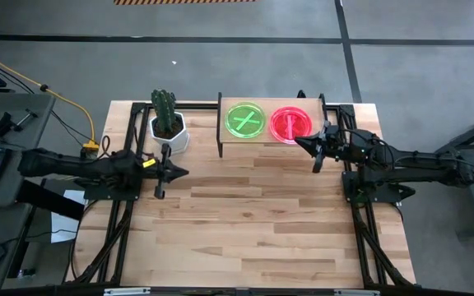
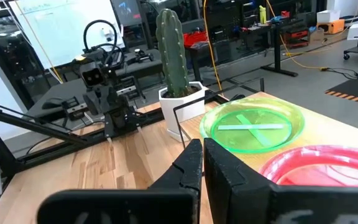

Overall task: Place and stack plates onto a shelf
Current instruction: Return to Home Position

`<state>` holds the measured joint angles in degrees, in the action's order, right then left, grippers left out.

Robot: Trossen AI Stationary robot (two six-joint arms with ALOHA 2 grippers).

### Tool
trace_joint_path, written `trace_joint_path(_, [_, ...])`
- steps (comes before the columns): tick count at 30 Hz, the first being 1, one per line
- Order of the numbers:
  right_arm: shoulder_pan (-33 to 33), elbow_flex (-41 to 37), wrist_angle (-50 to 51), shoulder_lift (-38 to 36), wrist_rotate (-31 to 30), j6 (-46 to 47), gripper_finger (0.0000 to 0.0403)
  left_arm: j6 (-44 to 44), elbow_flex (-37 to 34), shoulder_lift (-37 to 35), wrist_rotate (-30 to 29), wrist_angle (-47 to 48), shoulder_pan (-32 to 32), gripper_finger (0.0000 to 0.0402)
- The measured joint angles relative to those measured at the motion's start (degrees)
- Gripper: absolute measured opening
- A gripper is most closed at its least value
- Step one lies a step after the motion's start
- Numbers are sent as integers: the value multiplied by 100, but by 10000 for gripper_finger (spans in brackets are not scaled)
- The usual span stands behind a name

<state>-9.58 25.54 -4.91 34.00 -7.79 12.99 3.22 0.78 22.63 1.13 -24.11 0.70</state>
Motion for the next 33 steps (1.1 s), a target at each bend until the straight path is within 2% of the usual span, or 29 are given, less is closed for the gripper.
trace_joint_path(7, [0, 0, 0, 0, 7, 0, 0, -56, -2, -770, 180, 890, -32, 0])
trace_joint_path(16, [0, 0, 0, 0, 7, 0, 0, -86, 0, -1783, 68, 2324, -32, 0])
trace_joint_path(23, [0, 0, 14, 0, 7, 8, 0, 140, 2, -2107, 112, 2331, -30, 0])
trace_joint_path(30, [0, 0, 254, -2, 7, 24, 0, -133, 9, -2087, 760, 2266, -23, 0])
trace_joint_path(33, [0, 0, 262, -2, 7, 26, 0, -129, 11, -2088, 755, 2256, -15, 0])
